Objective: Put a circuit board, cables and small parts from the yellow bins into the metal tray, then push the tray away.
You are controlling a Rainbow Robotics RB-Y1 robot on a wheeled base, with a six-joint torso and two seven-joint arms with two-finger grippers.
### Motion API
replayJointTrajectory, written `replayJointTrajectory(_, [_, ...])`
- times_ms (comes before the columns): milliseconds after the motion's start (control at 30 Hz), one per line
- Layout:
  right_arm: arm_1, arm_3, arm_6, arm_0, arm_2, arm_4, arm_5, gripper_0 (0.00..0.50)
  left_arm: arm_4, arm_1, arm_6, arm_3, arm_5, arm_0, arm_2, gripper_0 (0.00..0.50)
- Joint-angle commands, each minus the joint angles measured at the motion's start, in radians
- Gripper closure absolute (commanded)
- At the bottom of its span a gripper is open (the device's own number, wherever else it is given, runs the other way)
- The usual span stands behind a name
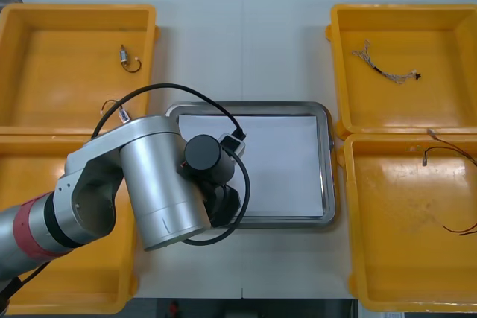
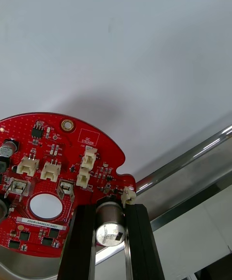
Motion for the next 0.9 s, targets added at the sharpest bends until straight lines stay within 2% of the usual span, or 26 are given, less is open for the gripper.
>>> replayJointTrajectory(33, [-0.040,-0.031,0.053,-0.036,-0.023,-0.030,0.004,0.500,-0.014,-0.022,-0.058,0.014,-0.037,-0.033,-0.025,0.499])
replayJointTrajectory(233, [-0.057,-0.018,0.069,-0.065,0.011,-0.038,0.004,0.500,-0.025,-0.014,-0.058,0.069,-0.096,-0.033,-0.042,0.498])
replayJointTrajectory(433, [-0.077,-0.016,0.072,-0.083,0.032,-0.035,0.004,0.500,-0.041,-0.007,-0.056,0.072,-0.097,-0.031,-0.060,0.498])
replayJointTrajectory(633, [-0.097,-0.016,0.073,-0.100,0.083,0.010,0.004,0.500,-0.051,0.010,-0.051,0.072,-0.103,-0.031,-0.074,0.493])
replayJointTrajectory(667, [-0.097,-0.016,0.073,-0.102,0.092,0.023,0.004,0.500,-0.054,0.010,-0.051,0.072,-0.105,-0.031,-0.074,0.429])
replayJointTrajectory(700, [-0.098,-0.016,0.073,-0.103,0.097,0.028,0.004,0.500,-0.055,0.010,-0.051,0.072,-0.105,-0.031,-0.076,0.389])
replayJointTrajectory(733, [-0.098,-0.016,0.075,-0.105,0.103,0.039,0.004,0.500,-0.057,0.010,-0.048,0.072,-0.106,-0.031,-0.074,0.227])
replayJointTrajectory(800, [-0.098,-0.016,0.078,-0.105,0.103,0.040,0.004,0.500,-0.058,0.010,-0.045,0.072,-0.106,-0.031,-0.074,0.131])
replayJointTrajectory(867, [-0.098,-0.016,0.079,-0.105,0.103,0.042,0.004,0.500,-0.060,0.010,-0.042,0.072,-0.106,-0.031,-0.074,0.074])
replayJointTrajectory(900, [-0.100,-0.016,0.081,-0.105,0.103,0.042,0.004,0.500,-0.064,0.010,-0.039,0.072,-0.106,-0.031,-0.074,0.030])
